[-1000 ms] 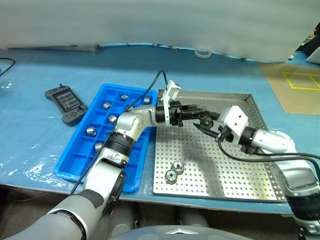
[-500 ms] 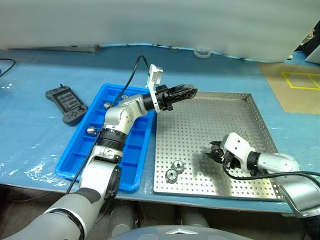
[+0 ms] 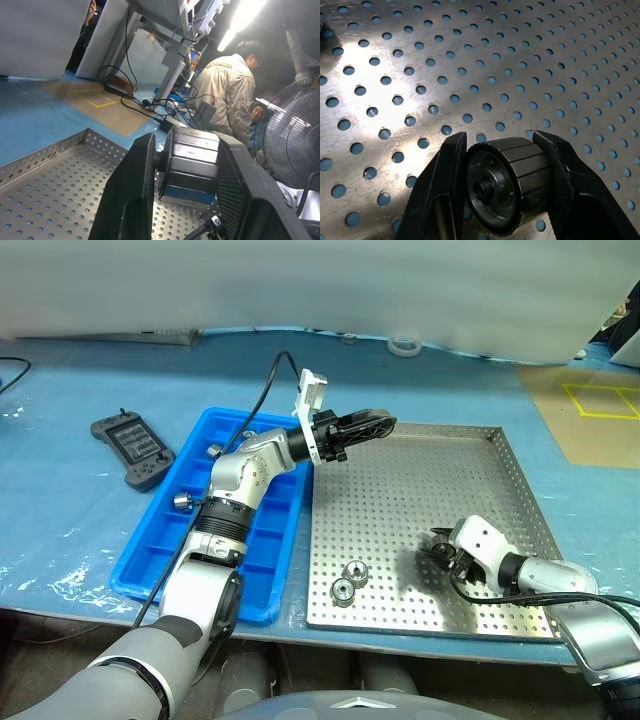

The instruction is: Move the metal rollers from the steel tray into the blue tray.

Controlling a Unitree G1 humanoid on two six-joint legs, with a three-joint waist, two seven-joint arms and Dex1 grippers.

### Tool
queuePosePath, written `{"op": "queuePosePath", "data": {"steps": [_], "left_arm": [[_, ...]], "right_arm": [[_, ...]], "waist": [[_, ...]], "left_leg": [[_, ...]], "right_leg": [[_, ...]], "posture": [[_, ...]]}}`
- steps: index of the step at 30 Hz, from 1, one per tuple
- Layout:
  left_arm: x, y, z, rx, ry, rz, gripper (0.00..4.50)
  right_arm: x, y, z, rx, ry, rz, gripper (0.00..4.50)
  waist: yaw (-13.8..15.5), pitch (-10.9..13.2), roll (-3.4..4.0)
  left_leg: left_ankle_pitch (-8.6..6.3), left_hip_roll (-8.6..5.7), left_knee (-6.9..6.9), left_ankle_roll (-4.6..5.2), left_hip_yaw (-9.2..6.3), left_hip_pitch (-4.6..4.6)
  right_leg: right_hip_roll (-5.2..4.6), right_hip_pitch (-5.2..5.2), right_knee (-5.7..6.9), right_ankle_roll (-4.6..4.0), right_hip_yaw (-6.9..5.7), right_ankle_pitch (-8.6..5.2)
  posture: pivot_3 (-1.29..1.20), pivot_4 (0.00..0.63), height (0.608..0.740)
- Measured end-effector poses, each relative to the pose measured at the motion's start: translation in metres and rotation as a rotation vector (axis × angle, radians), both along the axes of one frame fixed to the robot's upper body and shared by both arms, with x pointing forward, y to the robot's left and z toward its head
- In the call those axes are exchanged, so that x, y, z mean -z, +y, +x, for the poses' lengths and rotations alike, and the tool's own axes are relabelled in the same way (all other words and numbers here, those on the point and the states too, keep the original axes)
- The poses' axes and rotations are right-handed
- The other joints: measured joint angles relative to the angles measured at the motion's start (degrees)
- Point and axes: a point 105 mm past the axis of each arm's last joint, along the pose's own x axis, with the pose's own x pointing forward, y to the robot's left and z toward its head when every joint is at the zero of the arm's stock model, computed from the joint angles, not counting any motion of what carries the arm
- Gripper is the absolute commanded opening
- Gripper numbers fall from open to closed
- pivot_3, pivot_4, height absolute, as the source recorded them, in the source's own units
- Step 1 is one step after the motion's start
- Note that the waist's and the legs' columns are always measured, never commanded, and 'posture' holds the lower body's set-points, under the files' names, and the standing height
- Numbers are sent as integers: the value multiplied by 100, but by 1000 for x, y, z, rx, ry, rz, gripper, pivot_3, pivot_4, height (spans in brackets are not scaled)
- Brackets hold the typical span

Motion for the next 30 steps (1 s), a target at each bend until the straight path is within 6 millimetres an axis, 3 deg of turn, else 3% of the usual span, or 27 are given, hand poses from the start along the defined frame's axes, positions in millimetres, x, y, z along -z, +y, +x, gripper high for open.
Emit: {"op": "queuePosePath", "data": {"steps": [1,13,21,30], "left_arm": [[0,0,0,0,0,0,1294],[0,0,0,4,-2,1,1294],[0,-1,-1,4,-3,1,1294],[1,7,5,-23,-8,23,1294]], "right_arm": [[0,-1,0,6,0,8,2910],[-4,-1,-5,20,107,112,2910],[-16,1,1,55,83,217,2910],[-44,13,22,60,-8,308,2910]], "waist": [[0,0,0],[6,0,0],[3,0,0],[2,0,1]], "left_leg": [[0,0,0,1,0,0],[0,0,1,1,0,1],[0,1,0,1,0,0],[1,0,0,0,0,0]], "right_leg": [[0,0,0,0,0,0],[0,1,0,0,-1,0],[0,0,0,0,-1,0],[1,-3,1,0,0,0]], "posture": [[-306,150,740],[-307,150,740],[-305,150,740],[-297,150,740]]}}
